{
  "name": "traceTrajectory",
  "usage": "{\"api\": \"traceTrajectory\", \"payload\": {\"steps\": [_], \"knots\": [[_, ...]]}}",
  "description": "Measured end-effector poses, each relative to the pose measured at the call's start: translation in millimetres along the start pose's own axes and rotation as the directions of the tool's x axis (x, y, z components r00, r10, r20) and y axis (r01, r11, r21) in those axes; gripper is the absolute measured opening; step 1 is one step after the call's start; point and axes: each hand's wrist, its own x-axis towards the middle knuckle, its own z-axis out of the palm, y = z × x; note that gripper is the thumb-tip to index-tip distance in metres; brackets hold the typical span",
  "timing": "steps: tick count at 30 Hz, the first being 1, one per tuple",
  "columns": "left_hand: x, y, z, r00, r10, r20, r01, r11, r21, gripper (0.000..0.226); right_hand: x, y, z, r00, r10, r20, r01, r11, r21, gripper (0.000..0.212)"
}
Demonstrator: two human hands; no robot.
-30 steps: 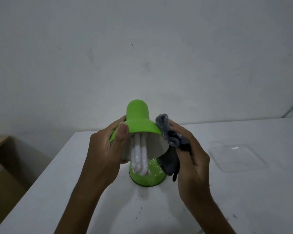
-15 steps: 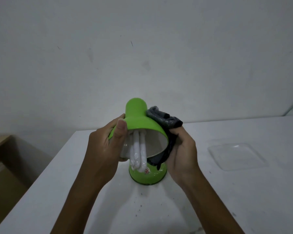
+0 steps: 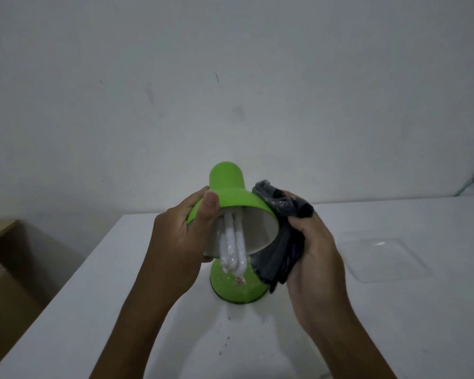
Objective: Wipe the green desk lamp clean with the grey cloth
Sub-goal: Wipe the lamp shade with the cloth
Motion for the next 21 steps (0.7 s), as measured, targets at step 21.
{"api": "traceTrajectory", "payload": {"steps": [21], "knots": [[23, 71, -14, 0.992, 0.125, -0.023, -0.123, 0.896, -0.427, 0.029, 32, -73, 105, 0.808, -0.096, 0.582, 0.411, 0.800, -0.438, 0.040]]}}
